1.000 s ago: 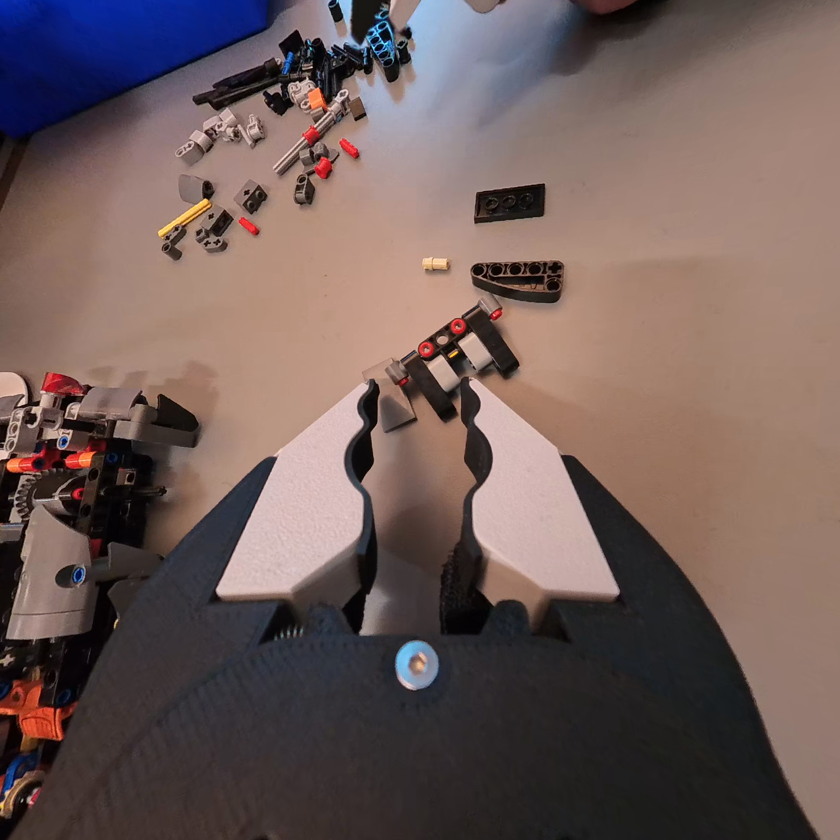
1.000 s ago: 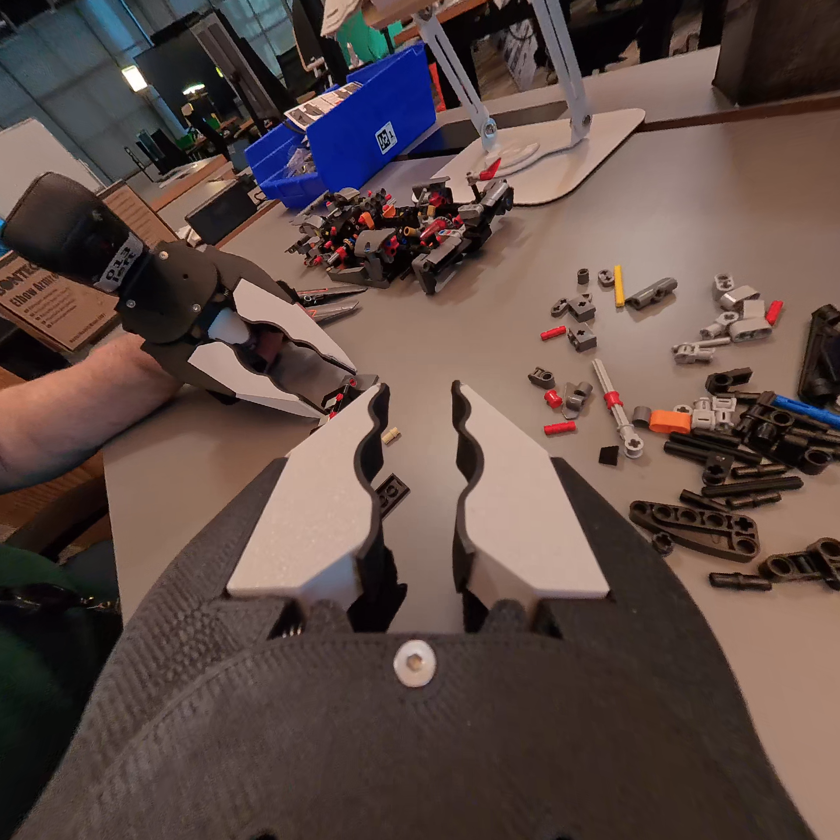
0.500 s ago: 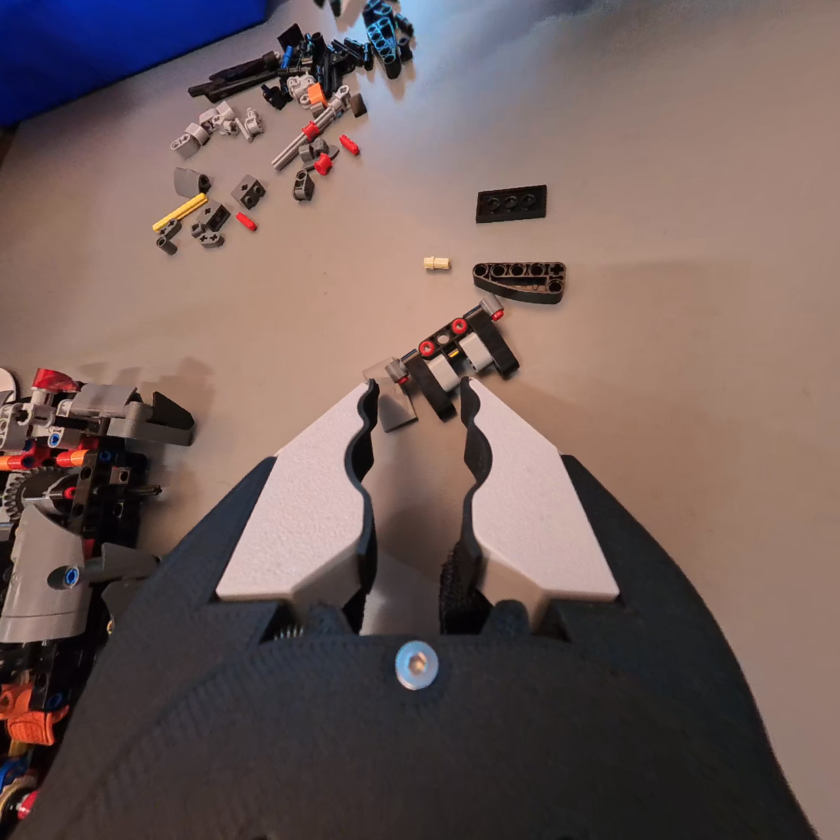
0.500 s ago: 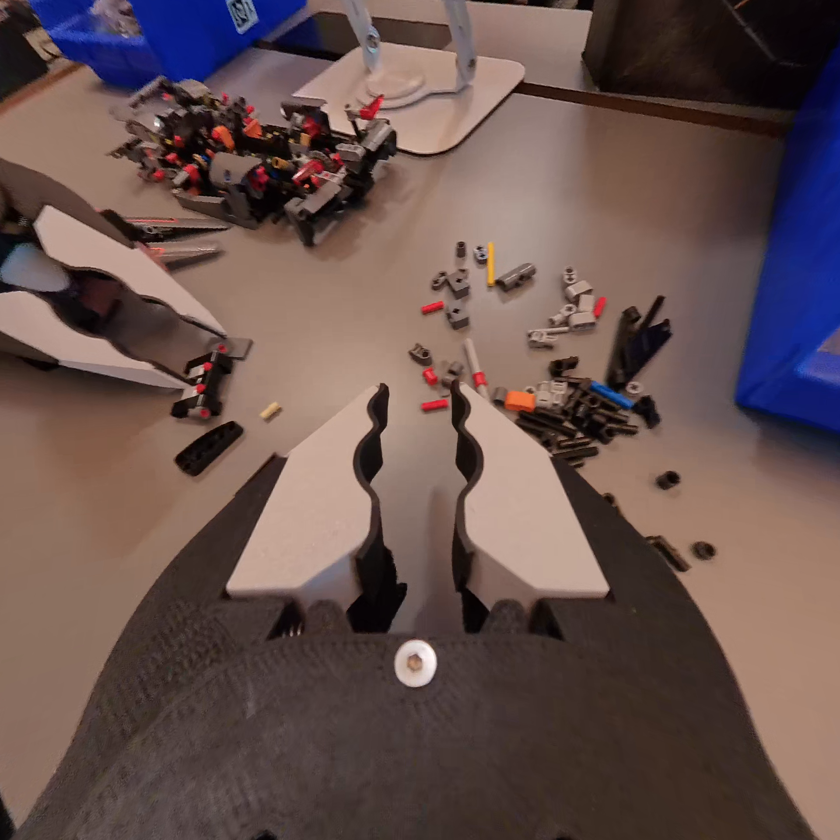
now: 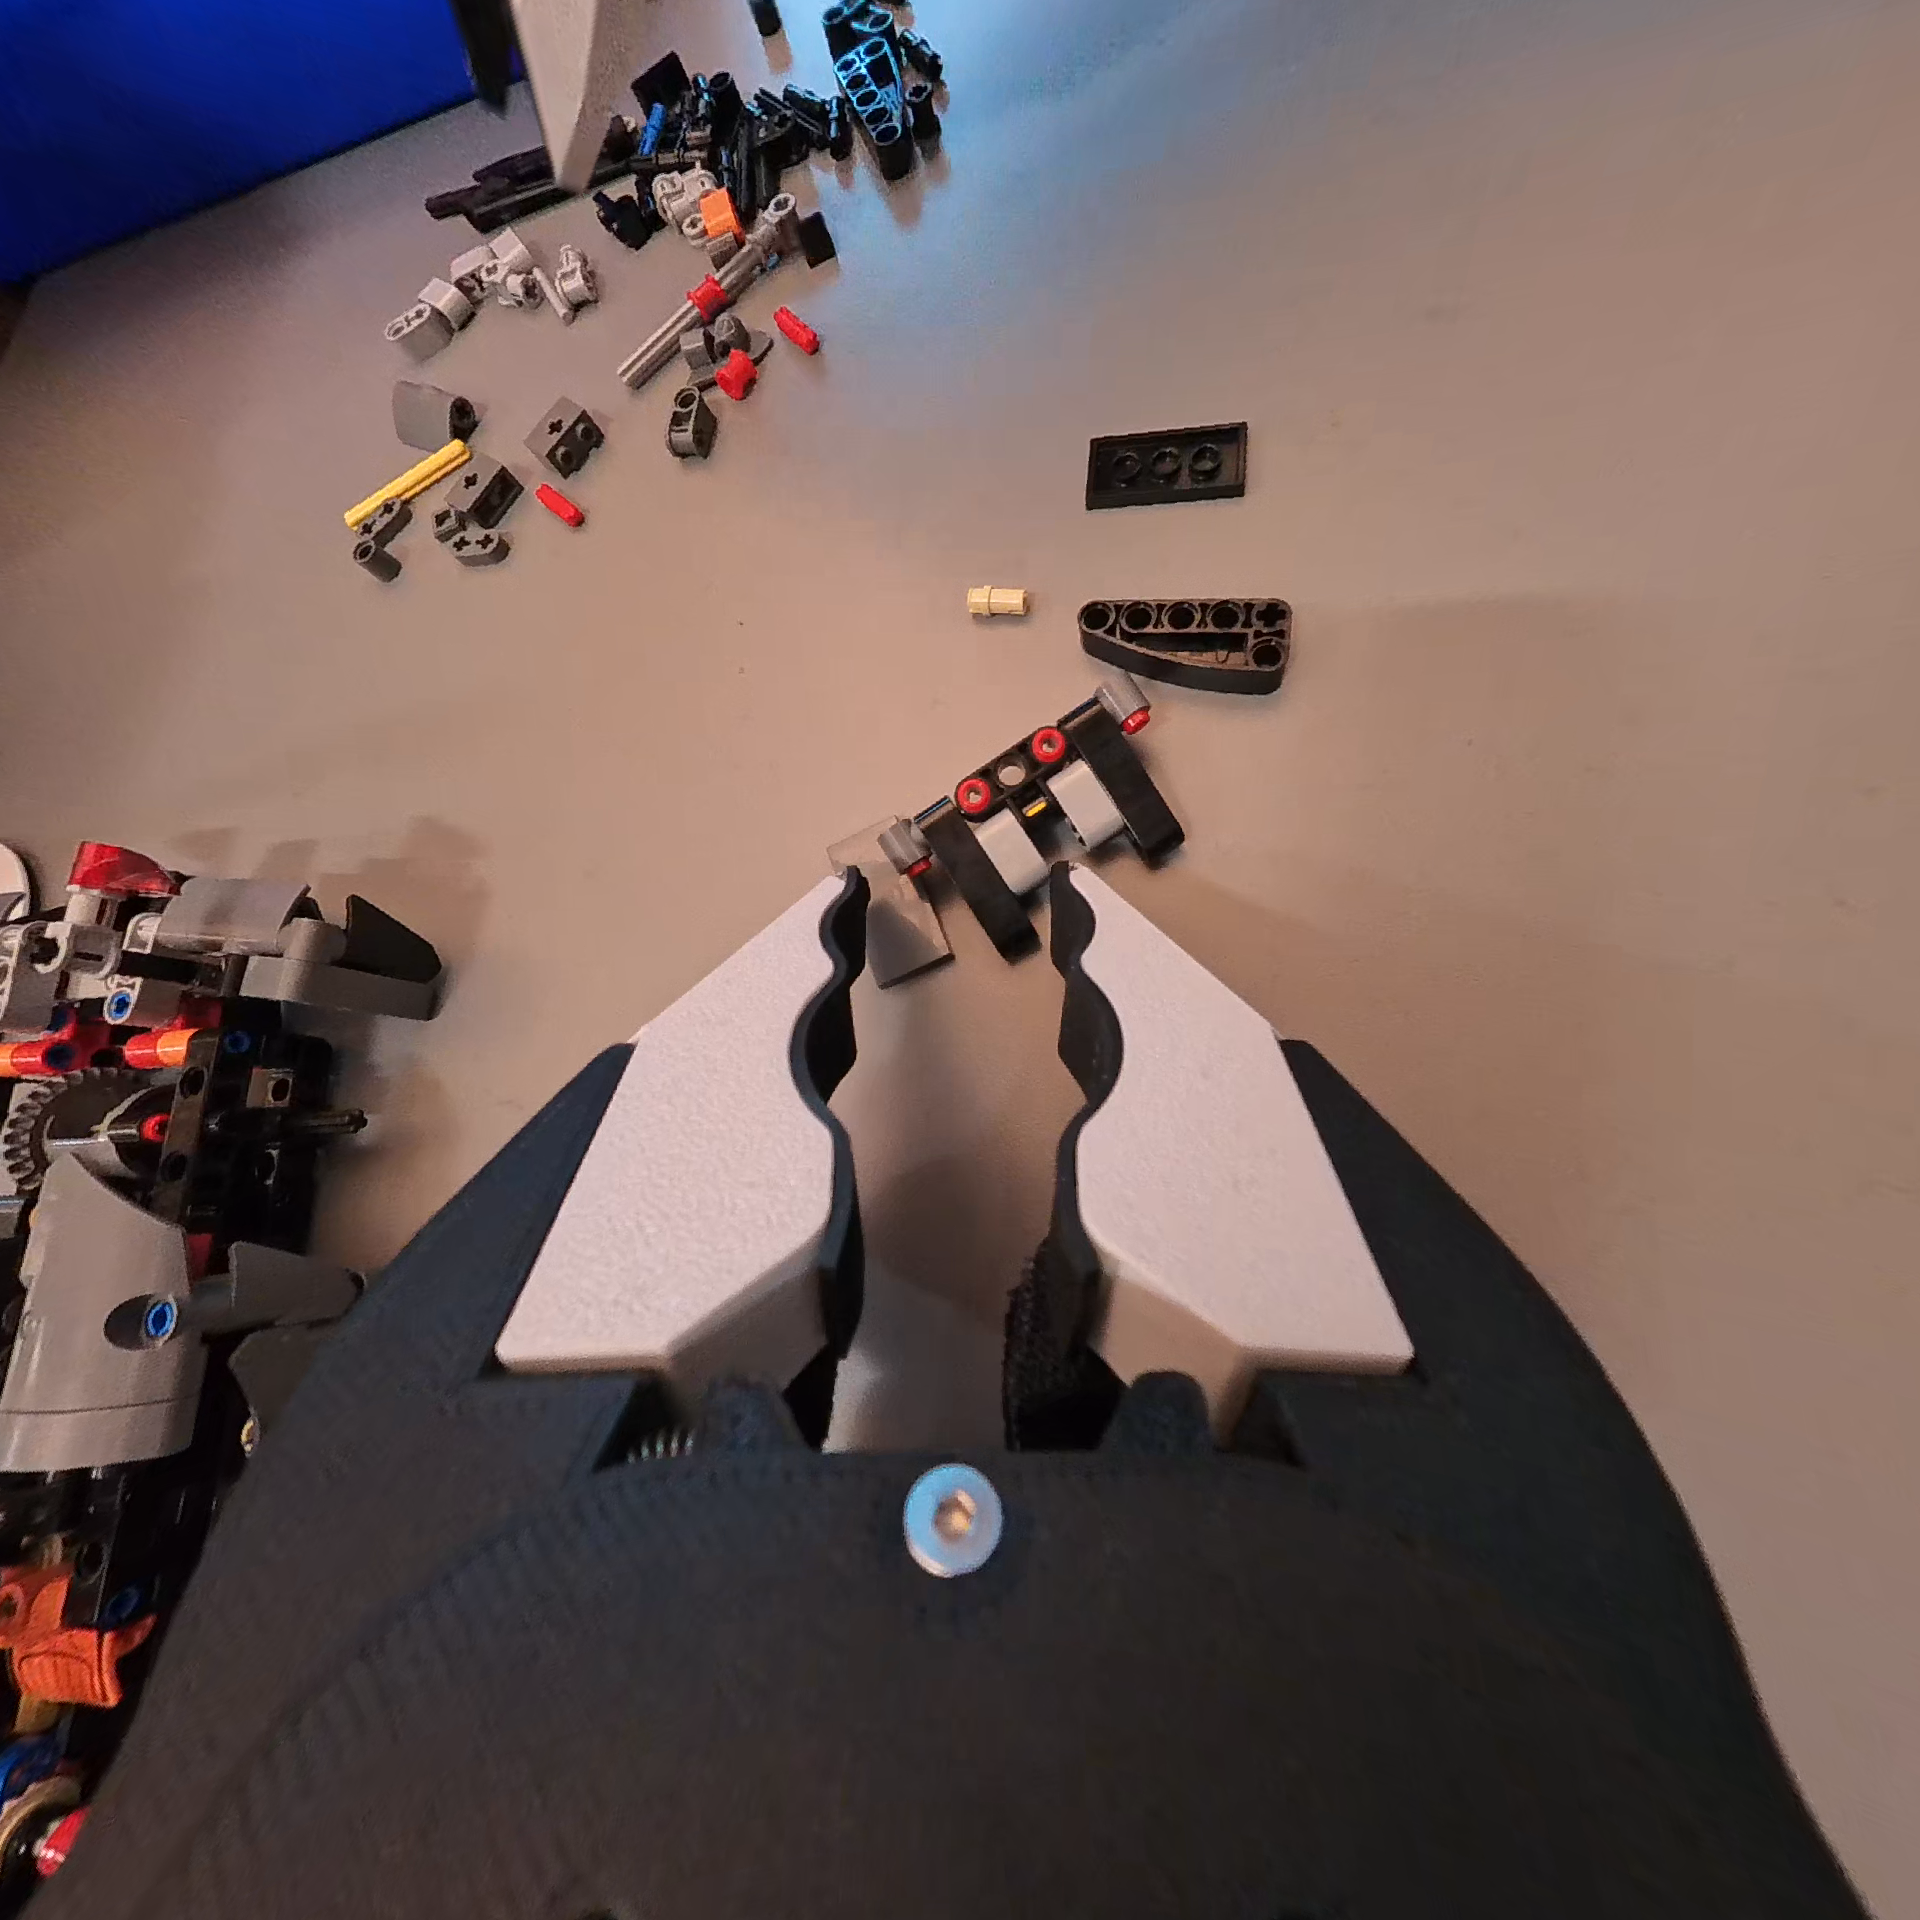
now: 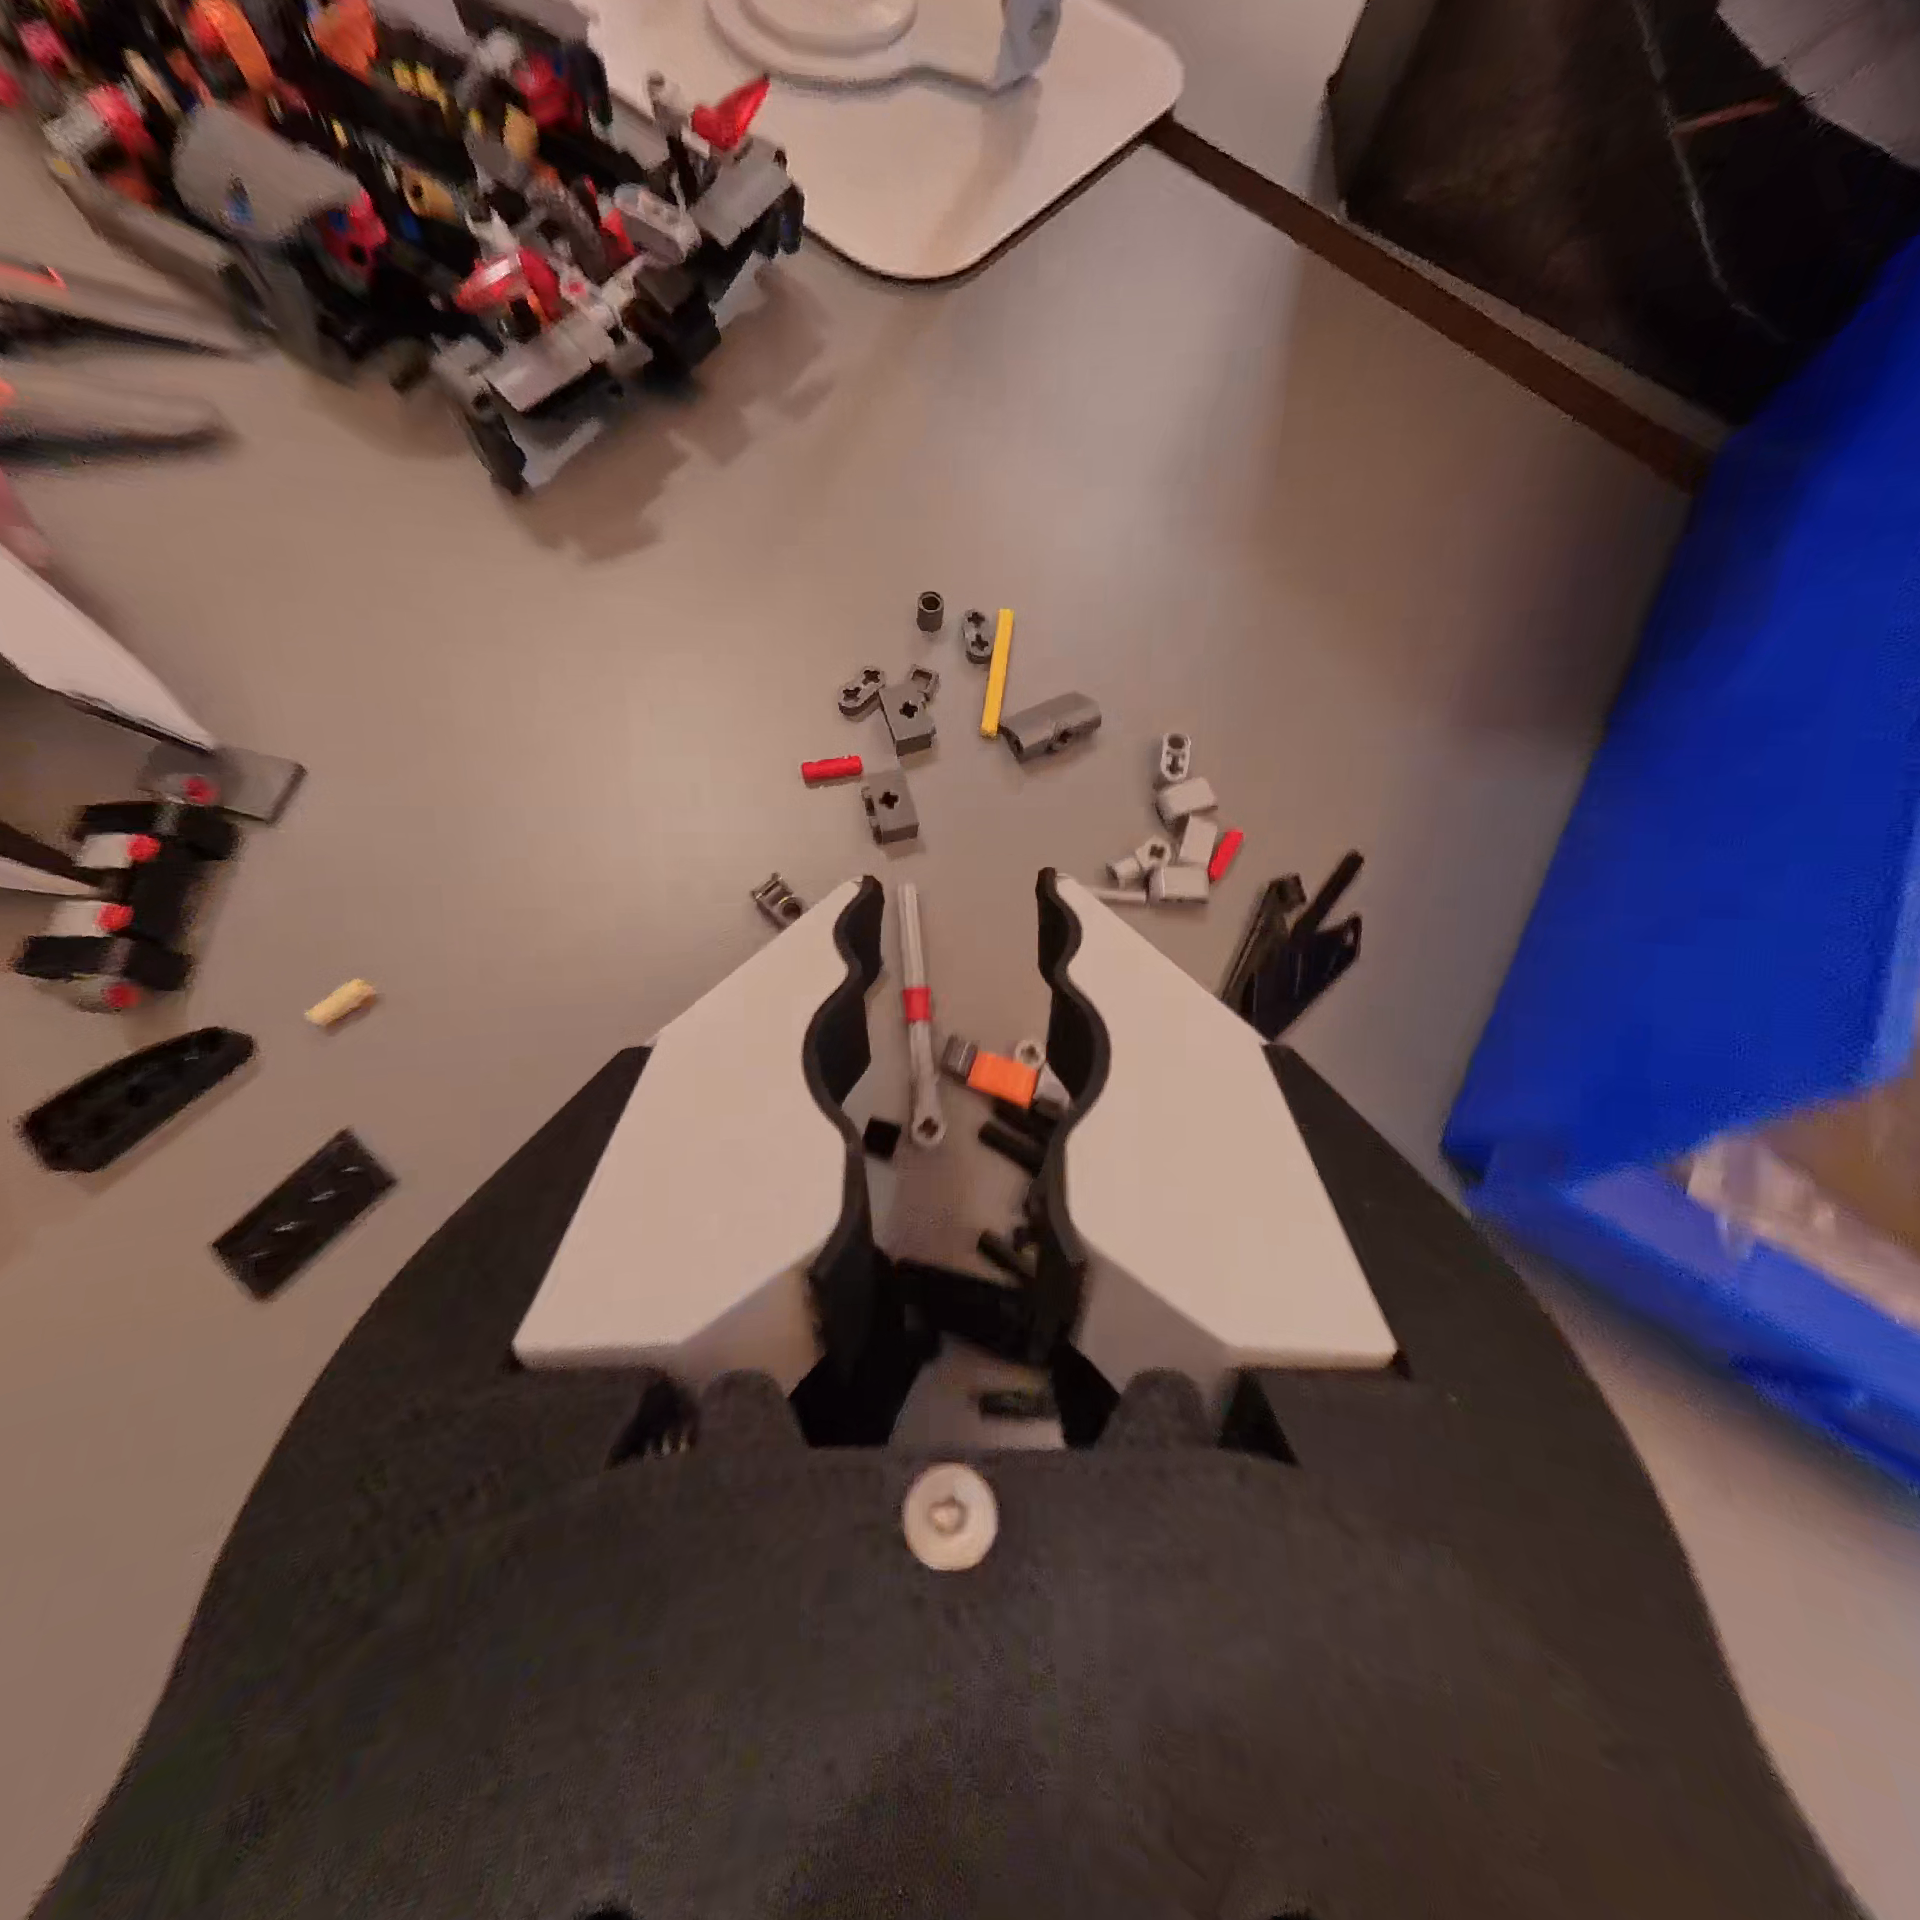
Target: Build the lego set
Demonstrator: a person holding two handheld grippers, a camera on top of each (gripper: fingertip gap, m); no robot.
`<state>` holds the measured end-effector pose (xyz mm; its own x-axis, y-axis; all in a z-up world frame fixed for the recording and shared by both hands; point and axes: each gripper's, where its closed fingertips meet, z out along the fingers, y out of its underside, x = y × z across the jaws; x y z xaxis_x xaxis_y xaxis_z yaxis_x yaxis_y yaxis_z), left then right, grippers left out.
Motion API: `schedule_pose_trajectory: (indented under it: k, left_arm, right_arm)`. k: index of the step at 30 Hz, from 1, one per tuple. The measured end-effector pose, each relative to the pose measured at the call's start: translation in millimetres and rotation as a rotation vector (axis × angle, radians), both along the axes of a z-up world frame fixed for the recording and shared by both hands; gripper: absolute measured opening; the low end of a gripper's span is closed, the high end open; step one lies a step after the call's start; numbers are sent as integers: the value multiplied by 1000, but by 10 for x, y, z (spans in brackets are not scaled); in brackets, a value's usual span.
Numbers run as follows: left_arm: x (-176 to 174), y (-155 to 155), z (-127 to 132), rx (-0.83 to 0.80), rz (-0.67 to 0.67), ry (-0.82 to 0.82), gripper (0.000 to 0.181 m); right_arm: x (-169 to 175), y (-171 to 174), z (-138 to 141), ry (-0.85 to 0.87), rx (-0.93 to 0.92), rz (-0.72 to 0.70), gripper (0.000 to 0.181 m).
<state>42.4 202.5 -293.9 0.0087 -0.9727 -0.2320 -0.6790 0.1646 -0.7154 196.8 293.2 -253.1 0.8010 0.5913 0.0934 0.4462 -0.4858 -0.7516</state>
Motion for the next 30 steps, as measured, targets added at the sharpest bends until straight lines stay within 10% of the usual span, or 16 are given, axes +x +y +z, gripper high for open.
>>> schedule_pose_trajectory:
  k: [14,30]
  left_arm:
    - [-1,-2,-1,-5,-2,1,33]
    - [-2,3,1,-9,2,0,34]
  right_arm:
    - [-118,639,-393,-248,-138,166,41]
    - [-253,81,-28,-112,-125,176,23]
